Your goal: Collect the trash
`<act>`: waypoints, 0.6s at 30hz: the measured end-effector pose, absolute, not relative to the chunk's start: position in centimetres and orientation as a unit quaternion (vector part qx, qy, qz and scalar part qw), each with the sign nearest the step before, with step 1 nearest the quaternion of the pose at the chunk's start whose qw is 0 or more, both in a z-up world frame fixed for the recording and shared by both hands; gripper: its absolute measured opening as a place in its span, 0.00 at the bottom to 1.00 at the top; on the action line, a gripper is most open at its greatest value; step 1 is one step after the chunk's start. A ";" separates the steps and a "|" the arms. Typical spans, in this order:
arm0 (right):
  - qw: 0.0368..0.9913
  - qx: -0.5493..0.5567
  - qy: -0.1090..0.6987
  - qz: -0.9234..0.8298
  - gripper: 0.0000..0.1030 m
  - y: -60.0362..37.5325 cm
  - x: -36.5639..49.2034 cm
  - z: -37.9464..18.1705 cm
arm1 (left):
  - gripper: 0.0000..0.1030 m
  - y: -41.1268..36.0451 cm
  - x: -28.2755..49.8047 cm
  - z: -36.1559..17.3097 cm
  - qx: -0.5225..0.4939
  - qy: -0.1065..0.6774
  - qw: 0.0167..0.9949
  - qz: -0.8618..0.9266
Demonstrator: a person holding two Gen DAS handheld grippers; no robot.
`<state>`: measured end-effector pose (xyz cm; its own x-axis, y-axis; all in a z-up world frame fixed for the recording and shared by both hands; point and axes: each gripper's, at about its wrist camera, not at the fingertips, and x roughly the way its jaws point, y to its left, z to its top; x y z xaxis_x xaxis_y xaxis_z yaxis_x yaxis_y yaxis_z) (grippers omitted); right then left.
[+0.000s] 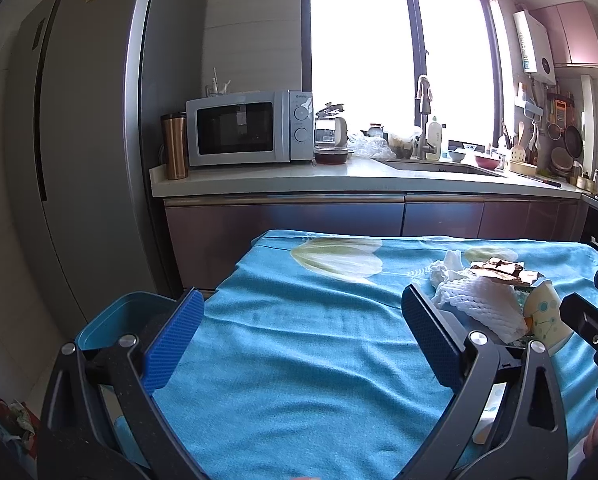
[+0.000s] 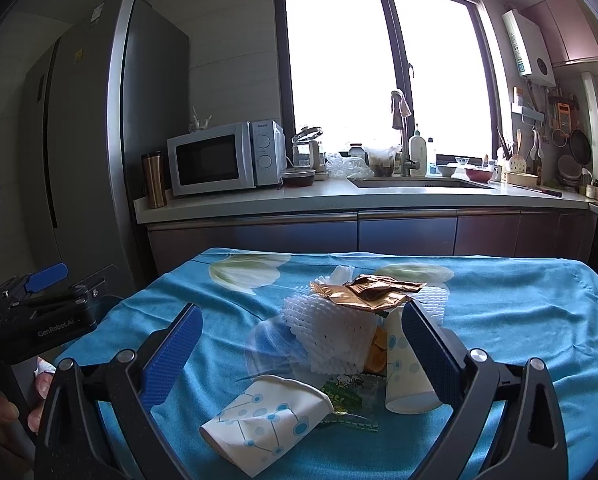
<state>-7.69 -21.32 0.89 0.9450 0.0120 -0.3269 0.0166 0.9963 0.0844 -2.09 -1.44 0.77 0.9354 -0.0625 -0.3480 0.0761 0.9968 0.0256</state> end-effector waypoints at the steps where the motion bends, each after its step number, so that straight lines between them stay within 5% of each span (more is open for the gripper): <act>1: 0.985 0.043 0.166 -0.002 0.94 -21.3 -7.7 0.9 | 0.95 -1.5 -2.1 0.7 0.019 0.177 0.983 -0.036; 18: 0.958 0.095 0.264 -0.054 0.89 -26.9 -6.0 -2.8 | 0.95 -5.7 -3.2 -2.9 0.069 0.241 0.941 -0.227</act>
<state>-6.02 -26.94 -2.76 0.8546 -0.0537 -0.5165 0.1538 0.9762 0.1529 -3.19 -5.73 -2.88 0.7804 -0.3948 -0.4848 0.4613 0.8870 0.0203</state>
